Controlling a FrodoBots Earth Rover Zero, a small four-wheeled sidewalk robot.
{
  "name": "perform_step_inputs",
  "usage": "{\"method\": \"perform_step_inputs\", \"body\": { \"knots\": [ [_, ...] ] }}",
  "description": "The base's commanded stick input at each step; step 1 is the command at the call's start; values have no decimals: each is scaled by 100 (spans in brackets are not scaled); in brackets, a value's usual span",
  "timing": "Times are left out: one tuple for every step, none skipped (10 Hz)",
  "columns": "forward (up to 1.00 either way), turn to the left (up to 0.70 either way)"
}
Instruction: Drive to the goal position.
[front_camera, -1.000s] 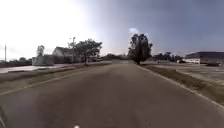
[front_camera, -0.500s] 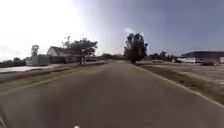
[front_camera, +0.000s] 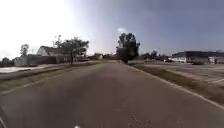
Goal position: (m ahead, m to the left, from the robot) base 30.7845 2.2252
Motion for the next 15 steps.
{"method": "perform_step_inputs", "body": {
  "knots": [
    [100, -7],
    [100, -6],
    [100, -5],
    [100, -3],
    [100, -3],
    [100, -3],
    [100, -3],
    [100, -3],
    [100, -3],
    [100, -4],
    [100, -5],
    [100, -5],
    [100, -5],
    [100, -6],
    [100, -6]
  ]
}}
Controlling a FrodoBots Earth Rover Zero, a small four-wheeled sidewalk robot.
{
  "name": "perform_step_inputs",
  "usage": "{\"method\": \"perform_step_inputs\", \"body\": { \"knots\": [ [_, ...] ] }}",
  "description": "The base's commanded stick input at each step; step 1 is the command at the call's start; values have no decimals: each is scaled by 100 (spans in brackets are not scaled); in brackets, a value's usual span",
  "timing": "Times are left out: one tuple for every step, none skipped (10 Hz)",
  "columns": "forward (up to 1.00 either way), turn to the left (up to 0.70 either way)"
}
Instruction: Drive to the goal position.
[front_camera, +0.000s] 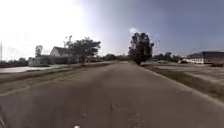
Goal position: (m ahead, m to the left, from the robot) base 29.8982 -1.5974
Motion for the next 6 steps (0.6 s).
{"method": "perform_step_inputs", "body": {
  "knots": [
    [100, -6],
    [100, -6],
    [100, -6],
    [100, -7],
    [100, -7],
    [100, -7]
  ]
}}
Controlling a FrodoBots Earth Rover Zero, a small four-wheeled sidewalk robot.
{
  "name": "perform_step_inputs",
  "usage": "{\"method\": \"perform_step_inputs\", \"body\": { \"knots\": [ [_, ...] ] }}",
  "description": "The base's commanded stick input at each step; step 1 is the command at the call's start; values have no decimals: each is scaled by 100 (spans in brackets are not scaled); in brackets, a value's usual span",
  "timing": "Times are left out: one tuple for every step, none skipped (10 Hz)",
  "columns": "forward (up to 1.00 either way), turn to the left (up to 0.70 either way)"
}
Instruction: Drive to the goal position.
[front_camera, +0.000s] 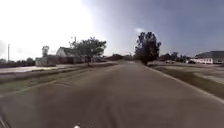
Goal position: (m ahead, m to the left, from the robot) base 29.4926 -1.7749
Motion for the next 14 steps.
{"method": "perform_step_inputs", "body": {
  "knots": [
    [100, -7],
    [100, -7],
    [100, -7],
    [100, -7],
    [100, -7],
    [100, -7],
    [100, -7],
    [100, -7],
    [100, -7],
    [100, -7],
    [100, -7],
    [100, -7],
    [100, -7],
    [100, -7]
  ]
}}
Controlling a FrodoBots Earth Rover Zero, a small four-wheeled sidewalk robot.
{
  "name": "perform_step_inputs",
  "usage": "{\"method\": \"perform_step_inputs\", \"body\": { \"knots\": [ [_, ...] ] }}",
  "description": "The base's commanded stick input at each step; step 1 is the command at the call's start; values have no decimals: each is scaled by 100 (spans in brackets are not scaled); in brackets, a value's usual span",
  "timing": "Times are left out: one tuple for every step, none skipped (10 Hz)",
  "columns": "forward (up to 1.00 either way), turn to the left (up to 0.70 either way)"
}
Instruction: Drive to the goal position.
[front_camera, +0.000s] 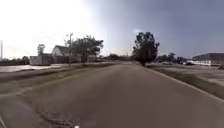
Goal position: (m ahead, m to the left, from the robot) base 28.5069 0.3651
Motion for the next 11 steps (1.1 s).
{"method": "perform_step_inputs", "body": {
  "knots": [
    [100, -7],
    [100, -7],
    [100, -7],
    [100, -7],
    [100, -7],
    [100, -7],
    [100, -7],
    [100, -7],
    [100, -7],
    [100, -7],
    [100, -7]
  ]
}}
